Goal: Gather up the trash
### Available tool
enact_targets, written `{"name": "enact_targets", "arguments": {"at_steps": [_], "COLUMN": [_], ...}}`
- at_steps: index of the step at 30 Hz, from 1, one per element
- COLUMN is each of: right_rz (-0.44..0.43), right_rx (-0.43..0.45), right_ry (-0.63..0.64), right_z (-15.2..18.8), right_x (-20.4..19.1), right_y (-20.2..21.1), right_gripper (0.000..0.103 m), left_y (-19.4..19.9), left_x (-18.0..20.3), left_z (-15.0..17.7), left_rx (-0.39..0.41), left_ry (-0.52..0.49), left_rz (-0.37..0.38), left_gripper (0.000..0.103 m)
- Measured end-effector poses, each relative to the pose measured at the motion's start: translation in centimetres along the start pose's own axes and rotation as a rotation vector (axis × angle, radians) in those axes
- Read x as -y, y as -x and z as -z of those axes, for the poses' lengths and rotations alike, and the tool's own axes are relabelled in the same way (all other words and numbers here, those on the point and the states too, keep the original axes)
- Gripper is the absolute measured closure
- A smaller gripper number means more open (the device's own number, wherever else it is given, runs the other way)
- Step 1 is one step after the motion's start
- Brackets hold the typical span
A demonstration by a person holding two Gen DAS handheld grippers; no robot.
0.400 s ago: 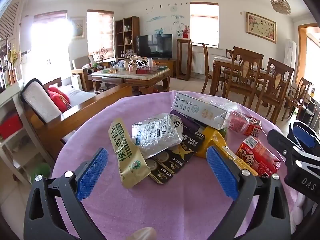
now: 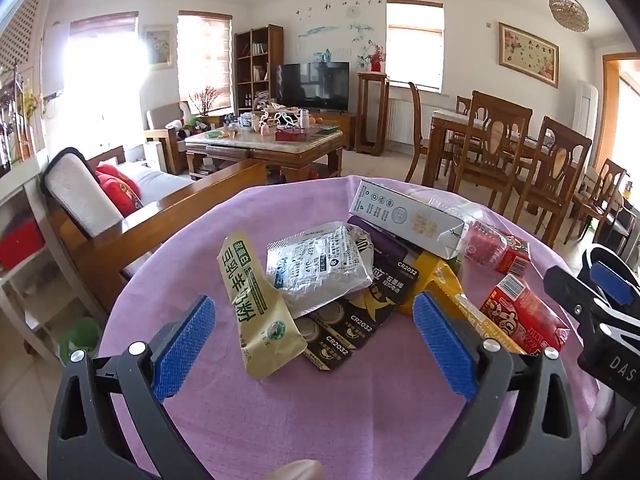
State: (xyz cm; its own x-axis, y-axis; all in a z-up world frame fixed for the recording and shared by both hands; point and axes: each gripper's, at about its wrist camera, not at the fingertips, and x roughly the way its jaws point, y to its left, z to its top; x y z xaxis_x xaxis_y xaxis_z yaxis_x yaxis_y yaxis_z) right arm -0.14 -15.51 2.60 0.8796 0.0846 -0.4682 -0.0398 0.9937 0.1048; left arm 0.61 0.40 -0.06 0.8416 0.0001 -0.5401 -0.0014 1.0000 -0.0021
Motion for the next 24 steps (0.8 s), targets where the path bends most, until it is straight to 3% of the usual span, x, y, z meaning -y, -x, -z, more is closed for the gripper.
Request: {"name": "enact_targets", "arguments": {"at_steps": [24], "right_rz": [0.007], "right_rx": [0.005], "right_ry": [-0.001], "right_z": [-0.06], "right_x": [-0.27], "right_y": [0.19], "right_gripper": [0.005], "left_y": [0.09], "left_x": [0.26], "left_z": [-0.01], "left_rx": [0.011], "left_ry": [-0.003], "left_rz": [-0.005], "left_gripper": [0.005]}}
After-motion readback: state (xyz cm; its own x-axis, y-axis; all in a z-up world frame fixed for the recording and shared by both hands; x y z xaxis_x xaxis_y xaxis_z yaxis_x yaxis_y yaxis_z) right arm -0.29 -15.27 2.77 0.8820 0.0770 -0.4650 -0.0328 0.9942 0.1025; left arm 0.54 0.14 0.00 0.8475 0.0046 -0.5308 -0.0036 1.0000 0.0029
